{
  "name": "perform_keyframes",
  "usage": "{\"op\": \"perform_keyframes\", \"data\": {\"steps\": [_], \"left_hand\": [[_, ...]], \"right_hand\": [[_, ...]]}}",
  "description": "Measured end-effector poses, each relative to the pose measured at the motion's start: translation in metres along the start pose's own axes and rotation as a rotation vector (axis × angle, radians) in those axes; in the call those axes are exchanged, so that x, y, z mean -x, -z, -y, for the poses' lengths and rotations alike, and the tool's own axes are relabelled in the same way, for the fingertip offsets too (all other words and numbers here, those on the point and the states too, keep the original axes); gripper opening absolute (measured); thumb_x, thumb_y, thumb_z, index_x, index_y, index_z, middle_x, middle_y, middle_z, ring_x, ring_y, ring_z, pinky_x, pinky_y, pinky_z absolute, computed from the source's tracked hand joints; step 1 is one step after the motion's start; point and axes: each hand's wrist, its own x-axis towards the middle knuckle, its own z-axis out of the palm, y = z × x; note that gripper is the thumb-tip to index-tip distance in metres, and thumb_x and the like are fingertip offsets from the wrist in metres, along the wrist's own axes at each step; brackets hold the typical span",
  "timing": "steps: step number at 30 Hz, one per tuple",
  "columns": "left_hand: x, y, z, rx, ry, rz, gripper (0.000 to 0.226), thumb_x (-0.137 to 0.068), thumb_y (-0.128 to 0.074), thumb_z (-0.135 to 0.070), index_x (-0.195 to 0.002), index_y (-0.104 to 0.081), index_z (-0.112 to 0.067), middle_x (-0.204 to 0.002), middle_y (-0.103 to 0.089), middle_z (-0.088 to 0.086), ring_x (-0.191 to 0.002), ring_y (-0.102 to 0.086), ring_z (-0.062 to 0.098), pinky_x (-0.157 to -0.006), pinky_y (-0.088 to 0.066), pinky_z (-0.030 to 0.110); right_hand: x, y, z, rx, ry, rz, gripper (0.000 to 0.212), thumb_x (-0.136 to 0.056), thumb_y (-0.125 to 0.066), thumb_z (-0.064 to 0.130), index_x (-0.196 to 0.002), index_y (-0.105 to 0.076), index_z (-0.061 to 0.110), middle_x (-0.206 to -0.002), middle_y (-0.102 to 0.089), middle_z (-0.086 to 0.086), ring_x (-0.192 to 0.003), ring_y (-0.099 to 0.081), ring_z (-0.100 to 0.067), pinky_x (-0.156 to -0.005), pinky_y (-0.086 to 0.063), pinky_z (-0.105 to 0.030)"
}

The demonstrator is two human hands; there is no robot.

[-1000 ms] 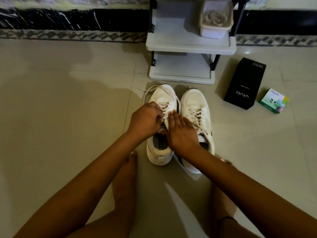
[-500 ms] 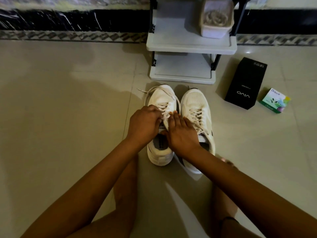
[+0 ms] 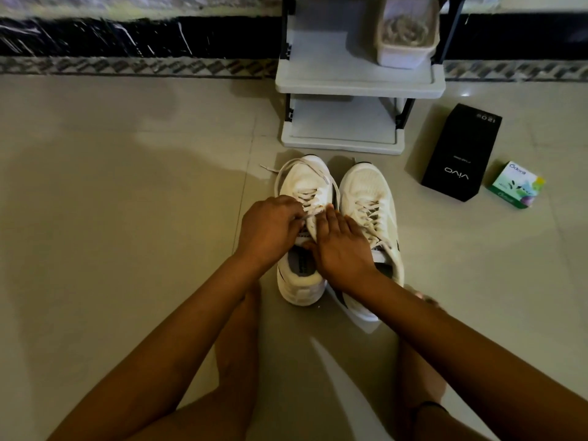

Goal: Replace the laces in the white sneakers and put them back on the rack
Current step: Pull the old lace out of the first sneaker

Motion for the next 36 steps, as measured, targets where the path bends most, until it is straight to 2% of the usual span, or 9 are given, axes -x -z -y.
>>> {"op": "perform_keyframes", "data": {"steps": [5,7,12,18,22,25,30,33,36], "left_hand": [[-0.005,0.011,-0.002,0.394,0.067,-0.027,0.013,-0.079,-0.069,-0.025,-0.085,-0.073,-0.014,-0.097,-0.072,0.001,-0.095,-0.065,0.018,-0.086,-0.051,0.039],[-0.004,0.012,-0.003,0.423,0.061,-0.022,0.008,-0.08,-0.071,-0.02,-0.086,-0.073,-0.016,-0.097,-0.072,-0.001,-0.097,-0.065,0.016,-0.088,-0.051,0.04],[-0.002,0.003,-0.001,0.166,0.072,0.05,0.028,-0.086,-0.064,-0.021,-0.114,-0.067,-0.022,-0.12,-0.064,-0.001,-0.109,-0.059,0.02,-0.089,-0.049,0.036],[0.002,-0.003,-0.002,0.068,0.047,-0.034,0.015,-0.087,-0.059,-0.021,-0.095,-0.071,-0.017,-0.107,-0.068,0.0,-0.097,-0.062,0.021,-0.077,-0.05,0.036],[-0.004,0.012,-0.003,0.403,0.07,0.009,0.017,-0.079,-0.066,-0.023,-0.085,-0.074,-0.009,-0.088,-0.071,-0.001,-0.088,-0.066,0.016,-0.082,-0.051,0.035],[0.0,0.017,-0.009,0.564,0.099,0.001,0.008,-0.081,-0.07,-0.011,-0.088,-0.073,-0.008,-0.086,-0.068,-0.005,-0.088,-0.065,0.011,-0.086,-0.051,0.033],[0.001,0.007,0.002,0.182,0.048,0.168,0.039,-0.083,-0.065,-0.012,-0.121,-0.062,-0.016,-0.128,-0.059,0.004,-0.117,-0.054,0.022,-0.097,-0.044,0.037],[0.006,0.0,0.005,0.139,0.051,0.053,0.024,-0.086,-0.062,-0.017,-0.108,-0.069,-0.018,-0.118,-0.064,0.001,-0.108,-0.058,0.021,-0.086,-0.048,0.036],[0.001,0.001,0.0,0.099,0.029,-0.01,0.015,-0.087,-0.061,-0.016,-0.096,-0.072,-0.013,-0.108,-0.063,0.002,-0.099,-0.058,0.021,-0.076,-0.044,0.028]], "right_hand": [[0.001,0.0,-0.001,0.008,0.0,0.016,0.065,-0.101,-0.021,0.042,-0.149,-0.003,0.002,-0.156,-0.006,-0.022,-0.145,-0.008,-0.03,-0.117,-0.006,-0.038],[0.0,0.0,-0.001,0.016,0.0,0.02,0.065,-0.101,-0.019,0.042,-0.149,-0.002,0.002,-0.156,-0.004,-0.021,-0.146,-0.007,-0.03,-0.117,-0.005,-0.038],[0.0,0.001,0.0,-0.002,-0.001,0.014,0.065,-0.101,-0.023,0.042,-0.149,-0.007,0.002,-0.156,-0.007,-0.022,-0.145,-0.01,-0.031,-0.117,-0.006,-0.039],[0.001,0.001,0.0,-0.01,0.009,0.004,0.065,-0.101,-0.024,0.041,-0.148,-0.008,0.0,-0.155,-0.008,-0.024,-0.145,-0.012,-0.032,-0.117,-0.007,-0.039],[0.002,0.003,-0.002,-0.006,0.012,0.011,0.065,-0.101,-0.023,0.042,-0.149,-0.004,0.003,-0.156,-0.006,-0.021,-0.145,-0.011,-0.03,-0.117,-0.007,-0.037],[0.002,0.001,-0.003,-0.018,0.014,-0.003,0.065,-0.101,-0.024,0.043,-0.149,-0.003,0.004,-0.156,-0.006,-0.021,-0.145,-0.011,-0.03,-0.117,-0.007,-0.037],[0.0,-0.001,-0.002,-0.045,0.015,-0.008,0.065,-0.101,-0.028,0.041,-0.148,-0.011,0.0,-0.155,-0.012,-0.024,-0.143,-0.018,-0.035,-0.116,-0.011,-0.04],[-0.002,-0.004,0.0,-0.079,-0.005,-0.094,0.069,-0.096,-0.026,0.045,-0.14,-0.034,-0.007,-0.143,-0.034,-0.032,-0.131,-0.039,-0.043,-0.109,-0.029,-0.049],[-0.002,-0.005,0.0,-0.092,-0.04,-0.019,0.072,-0.089,-0.025,0.046,-0.129,-0.049,-0.01,-0.128,-0.051,-0.033,-0.115,-0.055,-0.043,-0.099,-0.042,-0.05]]}}
